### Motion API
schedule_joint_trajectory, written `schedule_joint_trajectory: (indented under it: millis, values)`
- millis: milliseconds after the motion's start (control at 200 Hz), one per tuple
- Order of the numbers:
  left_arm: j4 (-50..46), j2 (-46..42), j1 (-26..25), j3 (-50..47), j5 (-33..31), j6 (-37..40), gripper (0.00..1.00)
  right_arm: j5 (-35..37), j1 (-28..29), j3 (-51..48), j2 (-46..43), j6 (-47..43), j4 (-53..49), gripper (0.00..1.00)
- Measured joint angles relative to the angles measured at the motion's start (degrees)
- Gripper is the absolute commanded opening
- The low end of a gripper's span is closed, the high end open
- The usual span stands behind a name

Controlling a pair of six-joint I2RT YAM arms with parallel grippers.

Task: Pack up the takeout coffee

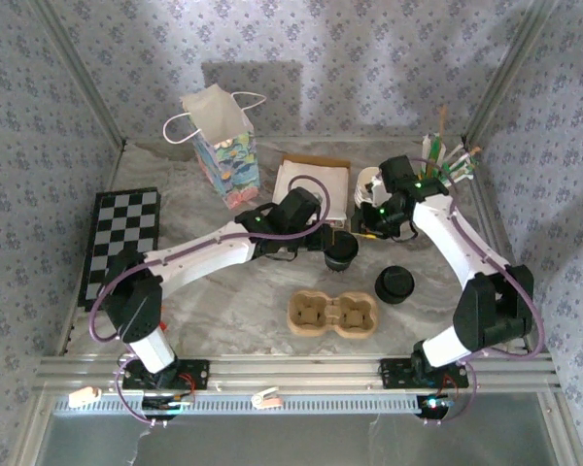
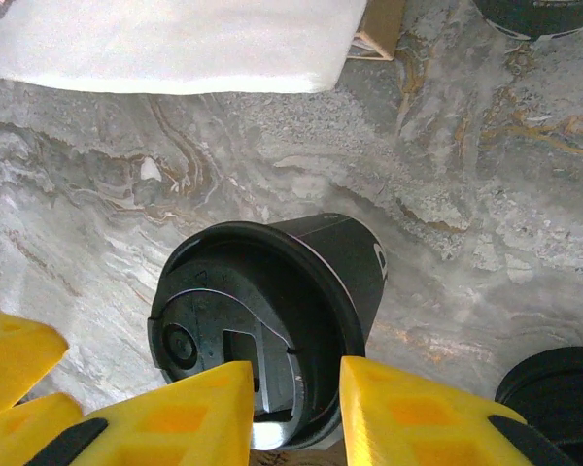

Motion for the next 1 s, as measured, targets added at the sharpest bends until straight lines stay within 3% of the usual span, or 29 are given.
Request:
schedule_joint_trajectory:
  millis: [465, 1005]
  values:
    - [2.75, 4.13, 0.15, 0.02, 1.51, -0.17, 0.32, 0.37, 2.25, -0.52, 3.13, -2.16, -0.98, 0.15]
    - [6.91, 5.18, 1.14, -1.11, 2.01, -0.33, 0.27, 3.65, 4.24, -9.01, -4.35, 0.33, 6.08, 0.14]
